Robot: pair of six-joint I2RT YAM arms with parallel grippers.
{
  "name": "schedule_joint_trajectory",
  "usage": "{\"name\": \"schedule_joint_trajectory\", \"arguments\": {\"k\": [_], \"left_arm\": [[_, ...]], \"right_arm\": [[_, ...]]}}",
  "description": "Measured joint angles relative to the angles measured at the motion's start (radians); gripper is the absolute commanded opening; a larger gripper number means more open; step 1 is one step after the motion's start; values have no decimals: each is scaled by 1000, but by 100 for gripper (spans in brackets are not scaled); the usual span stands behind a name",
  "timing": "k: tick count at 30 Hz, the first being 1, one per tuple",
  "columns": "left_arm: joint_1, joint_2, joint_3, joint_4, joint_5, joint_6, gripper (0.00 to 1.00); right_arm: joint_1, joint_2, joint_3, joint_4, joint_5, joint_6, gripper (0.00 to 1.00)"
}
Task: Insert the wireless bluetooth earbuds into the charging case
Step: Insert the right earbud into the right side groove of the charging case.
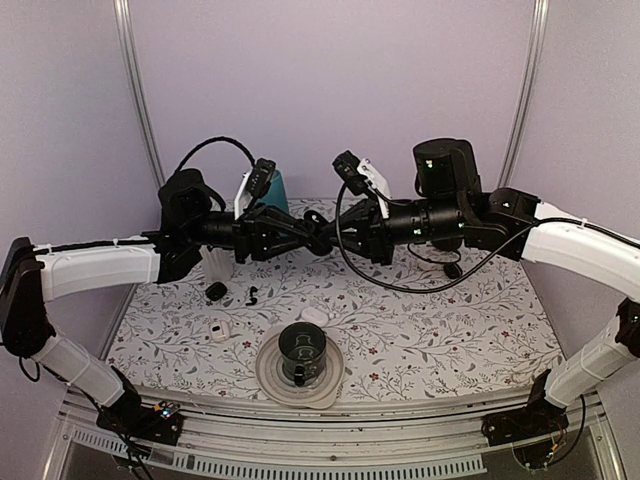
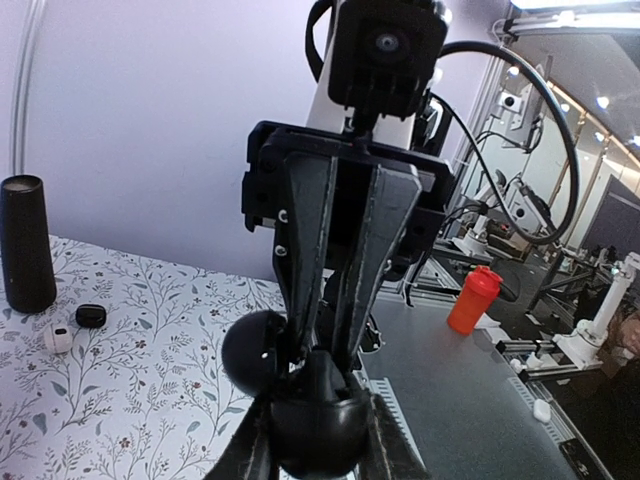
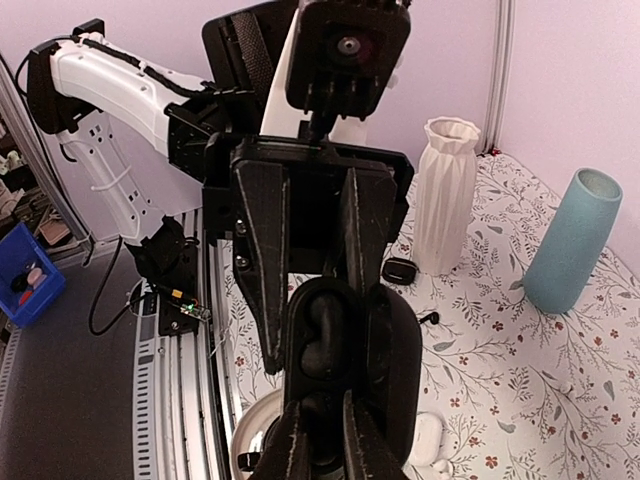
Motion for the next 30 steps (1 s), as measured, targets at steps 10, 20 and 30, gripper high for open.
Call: {"name": "schedule_joint_trajectory", "arguments": {"k": [10,20,30], "left_arm": [[0,-6,-5,-16,-56,21,0],[6,-19,-21,-4,-82,21,0],[8,-21,-31,9,-86,21,0]], "right_arm": [[4,-2,0,-1,46,0,18],[7,-4,0,-11,67,1,28],[7,-19,1,-18,83,4,31]]}}
